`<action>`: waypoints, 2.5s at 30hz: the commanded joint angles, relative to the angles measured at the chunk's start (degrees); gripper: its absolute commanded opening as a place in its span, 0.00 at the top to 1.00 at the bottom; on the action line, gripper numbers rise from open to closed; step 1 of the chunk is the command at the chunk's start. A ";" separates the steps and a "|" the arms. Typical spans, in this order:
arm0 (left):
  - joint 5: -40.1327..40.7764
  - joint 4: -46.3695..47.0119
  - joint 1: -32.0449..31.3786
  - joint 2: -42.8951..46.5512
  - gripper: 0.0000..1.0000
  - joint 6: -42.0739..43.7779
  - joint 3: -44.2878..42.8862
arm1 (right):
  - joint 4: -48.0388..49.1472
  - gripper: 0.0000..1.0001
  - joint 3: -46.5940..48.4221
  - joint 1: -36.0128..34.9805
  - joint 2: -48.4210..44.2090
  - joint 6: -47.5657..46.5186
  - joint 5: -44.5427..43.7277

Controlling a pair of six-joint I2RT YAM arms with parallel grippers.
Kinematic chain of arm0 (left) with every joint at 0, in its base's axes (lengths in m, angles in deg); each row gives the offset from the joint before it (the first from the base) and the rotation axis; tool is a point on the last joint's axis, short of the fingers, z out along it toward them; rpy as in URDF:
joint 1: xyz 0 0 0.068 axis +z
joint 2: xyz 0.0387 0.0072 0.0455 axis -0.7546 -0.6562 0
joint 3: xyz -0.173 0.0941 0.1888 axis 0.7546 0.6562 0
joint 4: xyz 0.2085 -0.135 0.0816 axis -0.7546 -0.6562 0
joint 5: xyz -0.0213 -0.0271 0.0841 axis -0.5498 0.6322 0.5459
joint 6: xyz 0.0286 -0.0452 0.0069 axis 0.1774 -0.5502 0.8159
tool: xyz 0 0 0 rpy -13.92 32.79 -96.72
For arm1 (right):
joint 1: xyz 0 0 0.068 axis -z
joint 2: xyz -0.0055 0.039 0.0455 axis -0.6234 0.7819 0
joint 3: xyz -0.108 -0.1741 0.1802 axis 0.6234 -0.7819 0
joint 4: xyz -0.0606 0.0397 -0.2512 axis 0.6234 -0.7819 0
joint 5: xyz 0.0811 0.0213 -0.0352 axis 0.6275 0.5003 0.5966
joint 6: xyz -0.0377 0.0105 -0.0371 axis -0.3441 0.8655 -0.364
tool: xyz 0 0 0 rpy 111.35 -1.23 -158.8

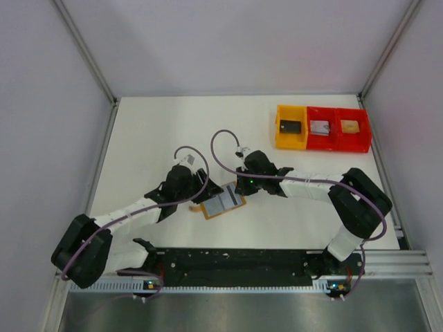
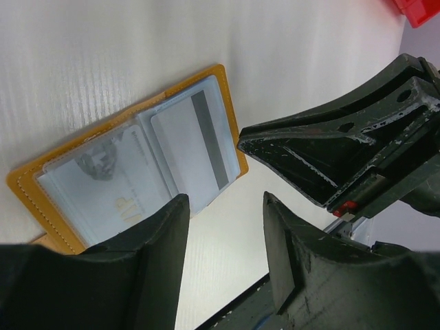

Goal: Take the credit cards out of the card holder
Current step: Remove the credit card from the card holder.

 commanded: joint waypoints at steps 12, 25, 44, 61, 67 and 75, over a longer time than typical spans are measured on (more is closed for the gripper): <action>-3.04 9.28 0.19 -8.71 0.56 -1.49 2.62 | 4.07 0.96 -1.35 0.85 2.15 2.97 2.89; -4.79 12.70 0.19 -14.42 0.62 -2.46 2.97 | -2.08 1.00 -1.26 1.38 4.18 6.23 4.47; -6.29 20.53 0.19 -16.89 0.92 -5.10 7.18 | -2.26 1.00 -1.35 1.91 4.71 6.49 4.73; -4.36 17.72 0.54 -10.40 1.00 -5.19 11.67 | -2.08 1.00 -1.08 2.87 6.73 7.19 5.43; -1.99 15.08 0.98 -4.25 1.00 -6.06 14.48 | -1.47 1.00 -1.17 3.14 6.99 7.28 6.05; -1.46 12.36 1.07 4.71 1.00 -8.61 19.49 | -0.33 1.00 -1.17 3.31 6.55 7.37 6.75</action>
